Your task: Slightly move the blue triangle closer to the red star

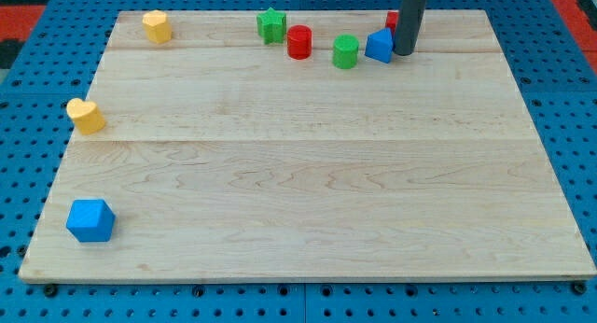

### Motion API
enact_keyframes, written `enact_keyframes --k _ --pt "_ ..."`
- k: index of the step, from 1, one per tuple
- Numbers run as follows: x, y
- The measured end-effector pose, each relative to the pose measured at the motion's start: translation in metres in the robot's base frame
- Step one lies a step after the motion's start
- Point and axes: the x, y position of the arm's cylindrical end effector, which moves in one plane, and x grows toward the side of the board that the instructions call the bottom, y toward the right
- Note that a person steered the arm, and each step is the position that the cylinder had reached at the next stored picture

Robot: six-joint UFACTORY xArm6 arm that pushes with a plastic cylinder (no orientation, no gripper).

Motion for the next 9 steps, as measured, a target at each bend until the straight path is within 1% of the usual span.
enact_keyframes --k 1,2,3,4,5,6,7,8,9 --pt "0.002 0.002" --pt "0.03 0.004" --pt "0.03 -0.025" --pt "0.013 -0.043" --pt "0.013 -0.044" --pt "0.012 -0.044" --pt "0.029 -0.031" --pt "0.025 -0.011" --pt "0.014 -0.005"
